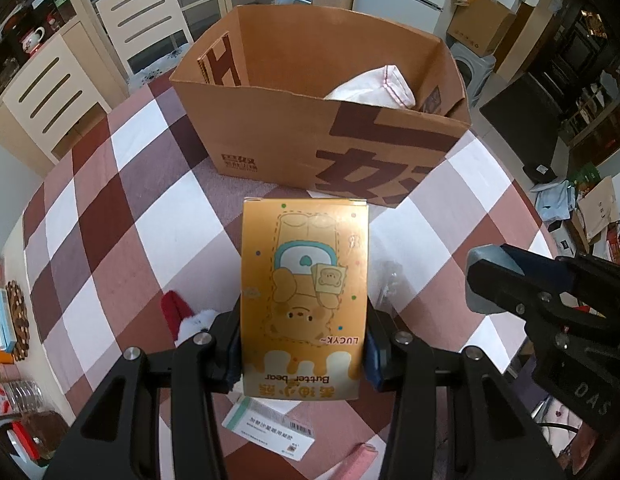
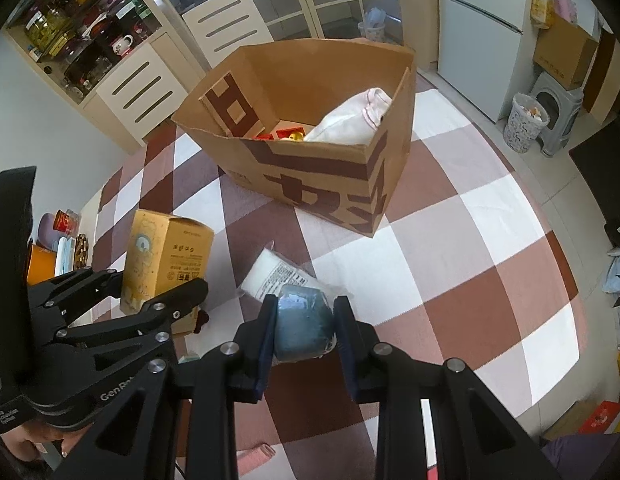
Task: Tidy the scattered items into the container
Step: 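Carry the yellow box and blue sponge with both tools into the brown box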
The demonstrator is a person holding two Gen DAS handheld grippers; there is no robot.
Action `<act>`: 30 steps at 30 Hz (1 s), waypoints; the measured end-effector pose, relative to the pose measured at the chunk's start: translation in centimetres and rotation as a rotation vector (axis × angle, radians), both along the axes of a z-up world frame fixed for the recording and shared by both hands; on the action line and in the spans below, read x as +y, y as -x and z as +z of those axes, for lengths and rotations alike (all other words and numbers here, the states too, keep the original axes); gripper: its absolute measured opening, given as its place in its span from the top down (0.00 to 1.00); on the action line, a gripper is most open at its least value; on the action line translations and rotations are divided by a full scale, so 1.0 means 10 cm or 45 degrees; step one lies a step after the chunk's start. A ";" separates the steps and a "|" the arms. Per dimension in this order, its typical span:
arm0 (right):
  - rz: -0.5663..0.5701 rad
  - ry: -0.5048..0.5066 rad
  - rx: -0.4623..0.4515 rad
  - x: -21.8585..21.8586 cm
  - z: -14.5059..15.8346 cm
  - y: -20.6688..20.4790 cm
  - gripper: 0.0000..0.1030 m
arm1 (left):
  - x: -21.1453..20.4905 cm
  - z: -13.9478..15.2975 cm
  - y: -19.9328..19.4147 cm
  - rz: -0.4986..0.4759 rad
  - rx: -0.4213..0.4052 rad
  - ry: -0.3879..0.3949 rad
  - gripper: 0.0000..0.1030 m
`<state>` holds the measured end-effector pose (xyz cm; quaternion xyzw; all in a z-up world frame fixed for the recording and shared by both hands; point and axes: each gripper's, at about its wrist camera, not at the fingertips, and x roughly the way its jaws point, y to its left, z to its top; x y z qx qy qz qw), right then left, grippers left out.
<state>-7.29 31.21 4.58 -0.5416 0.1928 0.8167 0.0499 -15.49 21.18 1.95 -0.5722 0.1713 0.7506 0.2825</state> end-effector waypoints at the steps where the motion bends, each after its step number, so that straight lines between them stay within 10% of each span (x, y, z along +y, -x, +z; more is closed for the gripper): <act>1: 0.002 0.001 0.001 0.00 0.00 0.03 0.72 | 0.02 0.00 0.03 -0.003 -0.002 0.000 0.54; 30: 0.020 0.017 0.109 0.11 0.32 0.56 0.72 | 0.20 0.37 0.53 -0.064 0.039 -0.097 0.54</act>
